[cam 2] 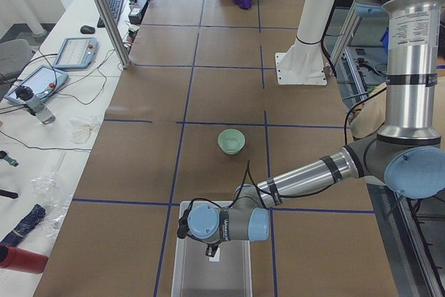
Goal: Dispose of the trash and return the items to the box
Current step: 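Lower the yellow cup into the clear bin and open the left gripper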
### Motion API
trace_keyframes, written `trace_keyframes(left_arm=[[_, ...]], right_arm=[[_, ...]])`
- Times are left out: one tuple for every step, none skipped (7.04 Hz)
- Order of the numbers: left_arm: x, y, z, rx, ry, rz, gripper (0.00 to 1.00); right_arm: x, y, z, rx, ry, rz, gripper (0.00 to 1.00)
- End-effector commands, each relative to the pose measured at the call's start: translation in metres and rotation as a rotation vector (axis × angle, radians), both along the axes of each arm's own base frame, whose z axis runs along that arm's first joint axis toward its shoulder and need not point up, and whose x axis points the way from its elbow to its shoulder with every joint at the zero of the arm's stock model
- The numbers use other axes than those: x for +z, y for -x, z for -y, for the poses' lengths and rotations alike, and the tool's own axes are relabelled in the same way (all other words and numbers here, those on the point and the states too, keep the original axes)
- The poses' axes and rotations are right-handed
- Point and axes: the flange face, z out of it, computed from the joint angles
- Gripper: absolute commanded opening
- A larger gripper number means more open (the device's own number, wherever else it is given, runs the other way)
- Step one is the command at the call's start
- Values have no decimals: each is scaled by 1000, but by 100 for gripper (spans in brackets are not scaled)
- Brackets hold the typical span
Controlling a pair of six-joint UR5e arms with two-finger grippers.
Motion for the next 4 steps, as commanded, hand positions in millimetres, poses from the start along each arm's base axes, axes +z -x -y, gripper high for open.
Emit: trace_keyframes(left_arm=[[-6,-1,2,-15,10,2,100],[-51,0,15,-55,-16,4,100],[-85,4,18,-57,-33,9,100],[-129,37,26,-134,-101,13,100]], right_arm=[[-11,0,1,0,-24,1,100],[-13,0,1,1,-26,0,100],[-14,8,2,-18,-33,2,100],[-31,26,6,-53,-98,7,100]])
